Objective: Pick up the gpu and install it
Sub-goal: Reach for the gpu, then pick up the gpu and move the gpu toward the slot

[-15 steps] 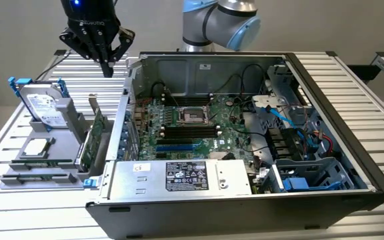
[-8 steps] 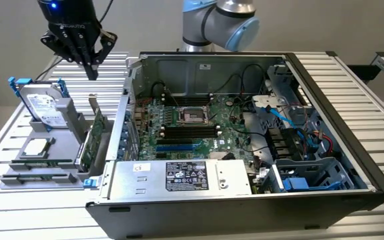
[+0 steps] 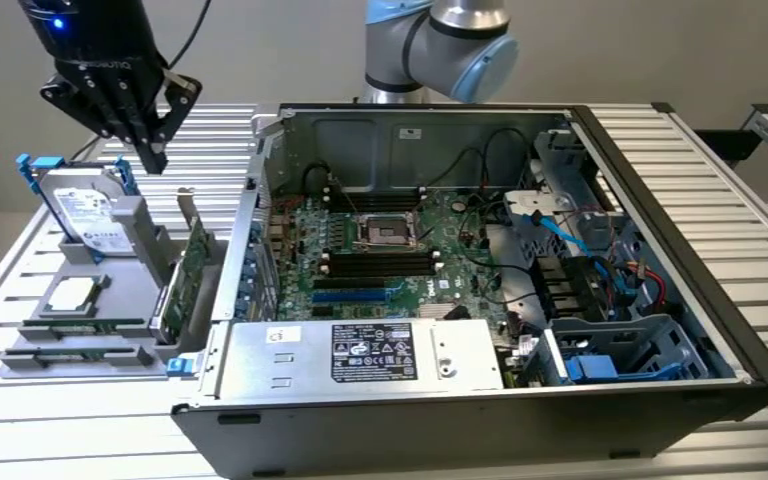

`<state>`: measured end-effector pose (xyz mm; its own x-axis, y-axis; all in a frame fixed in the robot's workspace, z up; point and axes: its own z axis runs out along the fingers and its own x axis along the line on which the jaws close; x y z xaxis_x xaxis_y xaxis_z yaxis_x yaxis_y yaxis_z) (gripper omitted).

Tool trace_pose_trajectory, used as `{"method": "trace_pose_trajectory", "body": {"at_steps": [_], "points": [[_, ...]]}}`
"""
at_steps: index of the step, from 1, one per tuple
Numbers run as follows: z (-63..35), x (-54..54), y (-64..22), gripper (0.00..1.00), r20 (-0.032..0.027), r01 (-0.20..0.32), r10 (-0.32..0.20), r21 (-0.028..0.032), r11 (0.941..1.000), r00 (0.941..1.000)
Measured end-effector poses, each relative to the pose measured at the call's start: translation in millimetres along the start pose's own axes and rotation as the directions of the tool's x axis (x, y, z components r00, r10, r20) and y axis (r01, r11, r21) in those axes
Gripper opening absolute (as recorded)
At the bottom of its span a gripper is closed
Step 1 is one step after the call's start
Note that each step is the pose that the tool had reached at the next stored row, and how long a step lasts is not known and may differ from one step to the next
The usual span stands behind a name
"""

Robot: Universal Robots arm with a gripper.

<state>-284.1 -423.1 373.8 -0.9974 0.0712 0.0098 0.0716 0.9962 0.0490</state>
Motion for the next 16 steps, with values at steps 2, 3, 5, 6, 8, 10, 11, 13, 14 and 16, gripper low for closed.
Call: {"method": "trace_pose_trajectory", "body": {"at_steps": [2, 3, 5, 6, 8, 10, 11, 13, 14, 16], "points": [[0.7, 3.3, -6.1, 0.11, -0.0001, 0.0, 0.0, -0.0017, 1.0, 1.0], [1.2, 4.8, -7.7, 0.11, -0.0001, 0.0, 0.0, -0.0021, 1.0, 1.0], [1.2, 5.8, -8.0, 0.11, -0.0002, 0.0, 0.0, -0.0022, 1.0, 1.0], [1.2, 5.8, -8.0, 0.11, -0.0001, 0.0, 0.0, -0.0022, 1.0, 1.0], [1.2, 5.8, -8.0, 0.11, 0.0, 0.0, 0.0, -0.0022, 1.0, 1.0], [1.2, 5.8, -8.0, 0.11, 0.0, 0.0, 0.0, -0.0021, 1.0, 1.0], [1.2, 5.8, -8.0, 0.11, -0.0001, 0.0, 0.0, -0.0021, 1.0, 1.0], [1.2, 5.8, -8.0, 0.11, 0.0, 0.0, 0.0, -0.0022, 1.0, 1.0], [1.2, 5.8, -8.0, 0.11, 0.0, 0.0, 0.0, -0.0022, 1.0, 1.0], [1.1, 5.9, -8.0, 0.11, -0.0001, 0.0, 0.0, -0.0021, 1.0, 1.0]]}}
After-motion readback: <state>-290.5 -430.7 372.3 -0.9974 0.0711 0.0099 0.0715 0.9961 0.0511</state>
